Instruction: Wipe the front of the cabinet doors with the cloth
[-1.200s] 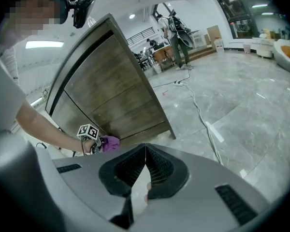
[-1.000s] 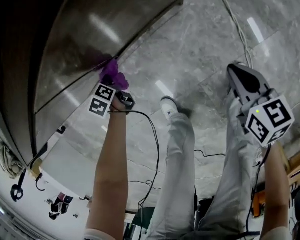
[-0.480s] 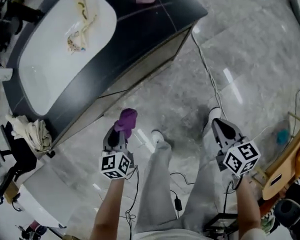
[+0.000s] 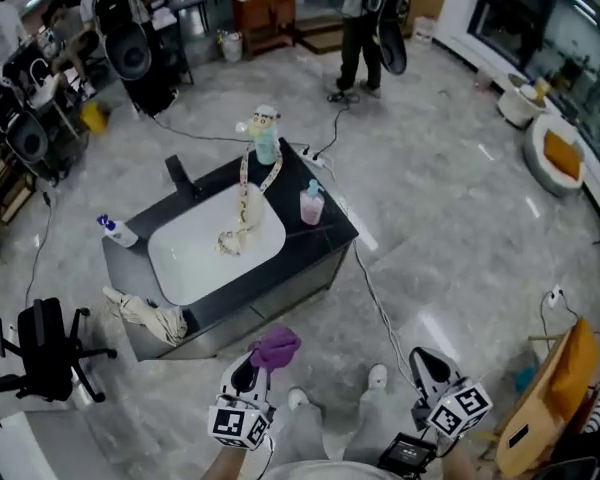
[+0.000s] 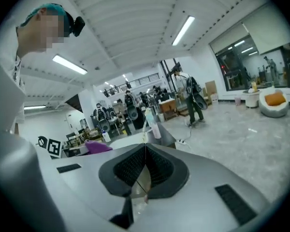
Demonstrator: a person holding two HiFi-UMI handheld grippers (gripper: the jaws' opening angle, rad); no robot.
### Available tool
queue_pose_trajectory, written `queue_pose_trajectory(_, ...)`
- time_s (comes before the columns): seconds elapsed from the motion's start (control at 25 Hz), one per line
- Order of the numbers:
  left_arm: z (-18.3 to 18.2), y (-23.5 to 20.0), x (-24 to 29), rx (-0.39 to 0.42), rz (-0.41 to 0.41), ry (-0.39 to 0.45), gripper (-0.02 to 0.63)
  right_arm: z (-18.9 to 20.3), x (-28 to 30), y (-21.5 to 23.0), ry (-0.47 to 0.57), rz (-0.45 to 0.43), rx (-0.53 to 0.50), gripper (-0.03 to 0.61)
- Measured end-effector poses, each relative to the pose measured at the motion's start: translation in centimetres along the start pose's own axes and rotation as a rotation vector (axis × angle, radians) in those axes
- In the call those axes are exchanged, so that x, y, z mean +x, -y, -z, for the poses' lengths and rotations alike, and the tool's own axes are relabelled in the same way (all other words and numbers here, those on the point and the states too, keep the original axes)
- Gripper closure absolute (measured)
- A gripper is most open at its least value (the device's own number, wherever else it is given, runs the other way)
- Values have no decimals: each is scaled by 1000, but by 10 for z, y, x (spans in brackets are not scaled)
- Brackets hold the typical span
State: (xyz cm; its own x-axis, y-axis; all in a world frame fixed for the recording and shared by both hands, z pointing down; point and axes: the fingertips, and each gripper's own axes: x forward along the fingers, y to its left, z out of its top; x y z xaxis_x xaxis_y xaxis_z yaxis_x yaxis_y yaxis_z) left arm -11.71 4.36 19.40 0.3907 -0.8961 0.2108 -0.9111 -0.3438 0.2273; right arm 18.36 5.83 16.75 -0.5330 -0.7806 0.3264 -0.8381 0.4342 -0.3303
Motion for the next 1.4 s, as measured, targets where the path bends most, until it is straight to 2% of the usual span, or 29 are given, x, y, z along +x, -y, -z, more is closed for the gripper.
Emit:
queue_pose_trajectory(0.16,-71,51,-27,79,31,87,563,-45,-55,-28,86,-18,9,552)
queue_pose_trajectory(0.28,-103,82,-42,82,7,138,563,-62,-83,-29,137,-41,44,552)
queue_pose_trajectory(0.48,-116,127,-67,5,-104,192,563,-87,-120,-17,198,-106,17,552)
queue_pose_trajectory(0.64,-119,175,-87,-51,-167,243,563,-98,-149,-22,225,-204,-15,552)
queue_pose_trajectory(0.76,-127,199,-107,-31,-192,270,563,-95,-155,-33,226,-284,-34,552)
queue_pose_trajectory(0.88,-139,200,-130,35,-215,292,563,-103,-150,-54,240,-343,-57,552)
queue_pose_trajectory(1.04,-141,184,-182,63,-293,296,563,-105,-145,-95,227,-393,-83,552)
queue_pose_trajectory(1.12,-138,177,-203,74,-306,295,563,-101,-144,-117,217,-400,-105,552)
queue_pose_trajectory(1.24,-139,160,-226,56,-286,310,563,-92,-141,-150,210,-384,-133,552)
queue_pose_trajectory(1.4,-138,117,-265,40,-259,321,563,-75,-132,-196,210,-304,-114,552)
